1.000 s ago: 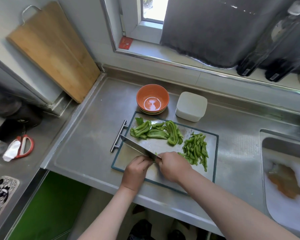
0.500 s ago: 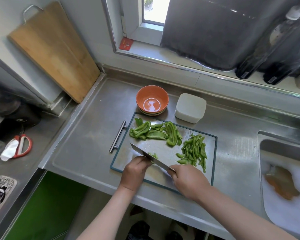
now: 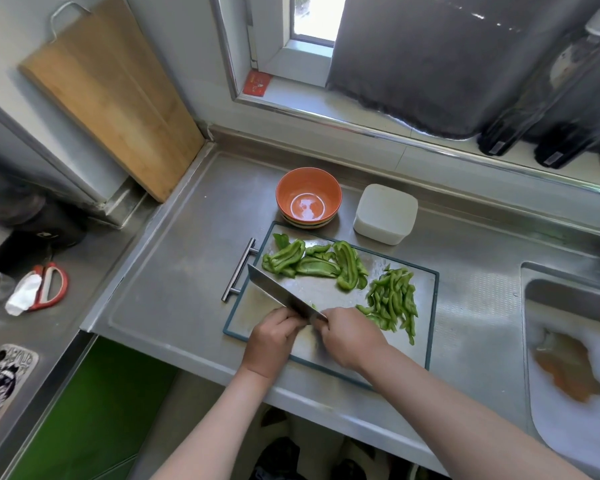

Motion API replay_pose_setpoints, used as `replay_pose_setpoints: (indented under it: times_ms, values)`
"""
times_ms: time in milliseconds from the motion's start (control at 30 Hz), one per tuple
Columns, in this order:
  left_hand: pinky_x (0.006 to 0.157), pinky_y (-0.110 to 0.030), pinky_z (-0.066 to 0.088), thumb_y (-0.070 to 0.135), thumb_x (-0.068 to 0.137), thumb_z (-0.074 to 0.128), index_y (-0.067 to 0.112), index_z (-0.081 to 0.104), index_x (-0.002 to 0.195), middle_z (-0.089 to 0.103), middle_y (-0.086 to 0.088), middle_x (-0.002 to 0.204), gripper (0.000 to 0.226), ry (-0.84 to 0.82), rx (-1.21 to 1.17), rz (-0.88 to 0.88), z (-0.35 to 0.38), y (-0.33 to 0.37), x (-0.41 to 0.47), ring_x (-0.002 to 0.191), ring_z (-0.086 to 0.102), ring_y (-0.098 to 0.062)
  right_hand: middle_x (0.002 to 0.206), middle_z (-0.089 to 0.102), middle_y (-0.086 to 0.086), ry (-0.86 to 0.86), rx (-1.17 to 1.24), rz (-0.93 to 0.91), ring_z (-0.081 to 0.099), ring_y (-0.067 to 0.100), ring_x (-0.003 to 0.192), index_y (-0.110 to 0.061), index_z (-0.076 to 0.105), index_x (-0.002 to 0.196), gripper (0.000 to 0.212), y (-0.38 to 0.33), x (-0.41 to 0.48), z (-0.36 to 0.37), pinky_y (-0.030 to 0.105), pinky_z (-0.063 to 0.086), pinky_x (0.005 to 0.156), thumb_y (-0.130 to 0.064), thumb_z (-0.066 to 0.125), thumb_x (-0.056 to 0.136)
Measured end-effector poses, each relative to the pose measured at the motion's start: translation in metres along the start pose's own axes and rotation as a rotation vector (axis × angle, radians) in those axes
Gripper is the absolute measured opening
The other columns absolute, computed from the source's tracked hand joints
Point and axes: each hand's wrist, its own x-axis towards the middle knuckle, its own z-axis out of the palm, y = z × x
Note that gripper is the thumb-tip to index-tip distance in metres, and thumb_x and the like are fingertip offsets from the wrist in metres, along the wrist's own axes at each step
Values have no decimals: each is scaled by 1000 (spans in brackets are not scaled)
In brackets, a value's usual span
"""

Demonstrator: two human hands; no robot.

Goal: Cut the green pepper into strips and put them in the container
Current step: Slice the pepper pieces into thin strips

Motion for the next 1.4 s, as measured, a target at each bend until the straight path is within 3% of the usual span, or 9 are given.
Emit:
replay_pose_setpoints:
  times_ms: [167, 300, 600, 900, 1100, 1400]
  values:
    - [67, -25, 52, 16, 85, 65, 15, 77, 83, 69, 2, 85, 12, -11, 11, 25, -2, 1, 4, 77, 64, -15, 75, 56, 2, -1, 12, -16, 52, 29, 74, -23, 43, 66, 37, 2, -6, -5, 34, 31, 54, -34, 43, 101]
    - [66, -27, 53, 14, 85, 65, 13, 76, 81, 69, 0, 82, 12, -8, 19, 32, -1, -3, 3, 75, 64, -16, 67, 53, 0, 31, 44, -32, 50, 28, 67, -20, 44, 67, 34, 6, -18, -8, 33, 29, 51, -29, 42, 100]
    - [64, -29, 53, 19, 87, 61, 12, 75, 79, 70, -1, 82, 18, -6, -3, -1, 0, -4, 3, 75, 65, -17, 64, 47, -3, 30, -3, -47, 42, 19, 59, -21, 41, 65, 36, 19, -38, -8, 32, 26, 49, -26, 42, 100]
    - [75, -22, 52, 18, 85, 64, 11, 77, 80, 72, -2, 85, 15, 19, -43, 5, -2, -5, 5, 81, 63, -12, 66, 49, -3, 33, -60, -57, 41, 16, 59, -22, 49, 75, 32, 23, -38, -5, 31, 28, 51, -31, 39, 104]
    - [72, -23, 52, 19, 86, 64, 12, 76, 81, 72, -1, 84, 15, 22, -32, 0, -2, -3, 3, 79, 63, -13, 65, 49, -3, 43, -20, -39, 40, 16, 58, -24, 40, 65, 39, 23, -38, 1, 31, 27, 50, -30, 40, 104]
    - [75, -19, 50, 12, 82, 74, 13, 77, 83, 72, 0, 85, 4, 15, -10, 2, -1, -4, 2, 80, 62, -12, 74, 58, 1, 52, -65, -44, 50, 22, 67, -19, 57, 82, 30, 23, -32, 5, 33, 33, 53, -29, 39, 104]
